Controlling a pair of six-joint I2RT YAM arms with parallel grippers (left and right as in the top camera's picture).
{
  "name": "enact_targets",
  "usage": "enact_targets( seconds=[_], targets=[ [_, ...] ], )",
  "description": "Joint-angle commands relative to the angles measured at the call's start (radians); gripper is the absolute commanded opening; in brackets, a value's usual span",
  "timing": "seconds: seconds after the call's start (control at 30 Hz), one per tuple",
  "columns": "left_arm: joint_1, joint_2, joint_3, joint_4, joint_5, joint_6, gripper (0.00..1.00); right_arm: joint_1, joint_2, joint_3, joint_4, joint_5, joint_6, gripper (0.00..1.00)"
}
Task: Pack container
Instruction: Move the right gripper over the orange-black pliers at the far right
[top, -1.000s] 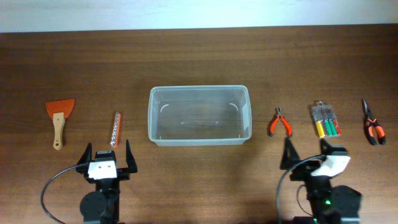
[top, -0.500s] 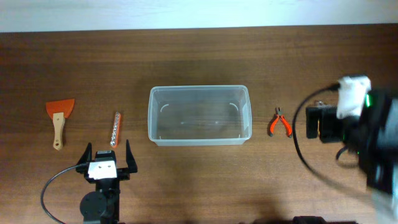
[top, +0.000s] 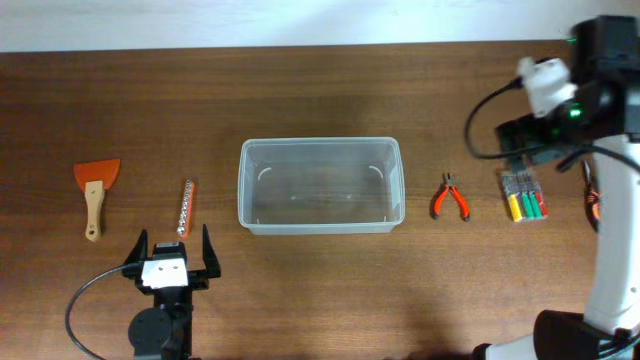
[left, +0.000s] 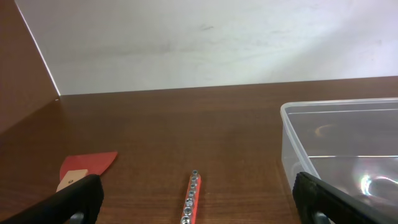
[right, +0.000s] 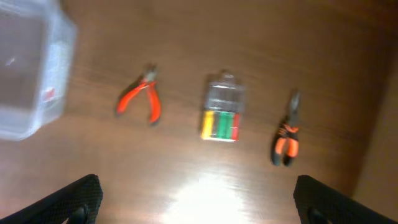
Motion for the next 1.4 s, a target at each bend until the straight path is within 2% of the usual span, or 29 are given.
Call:
enact_targets(
  seconds=[0.0, 0.07, 0.2, 0.43, 0.63, 0.9, 1.13, 1.37],
  targets=[
    [-0.003, -0.007, -0.003, -0.001, -0.004, -0.013, 0.99, -0.176, -0.006, 0.031, 0.040, -0.048, -0.024, 0.99],
    [-0.003, -0.007, -0.003, -0.001, -0.004, -0.013, 0.99, -0.269, 0.000, 0.031, 0.061, -0.106, -0.049, 0.99],
    [-0.003, -0.007, -0.003, -0.001, -0.004, -0.013, 0.99, -0.429, 0.013, 0.031, 0.097, -0.101, -0.048, 0.99],
    [-0.003, -0.007, -0.003, -0.001, -0.004, -0.013, 0.99, -0.568, 0.023, 0.031, 0.139, -0.217, -0.045, 0.99],
    [-0.003, -0.007, -0.003, -0.001, -0.004, -0.013, 0.99, -0.578, 0.105, 0.031, 0.185, -0.145, -0.056, 0.99],
    [-0.003, -0.007, -0.003, -0.001, -0.004, -0.013, 0.99, -0.576, 0.290, 0.031, 0.291, -0.149, -0.003, 0.99],
    [-0.003, -0.007, -0.003, -0.001, -0.004, -0.013, 0.99, -0.576, 0.335, 0.031, 0.337, -0.152, -0.004, 0.99],
    [-0.003, -0.007, -0.003, -0.001, -0.004, -0.013, 0.99, -0.577, 0.380, 0.031, 0.340, -0.134, -0.094, 0.99]
  ],
)
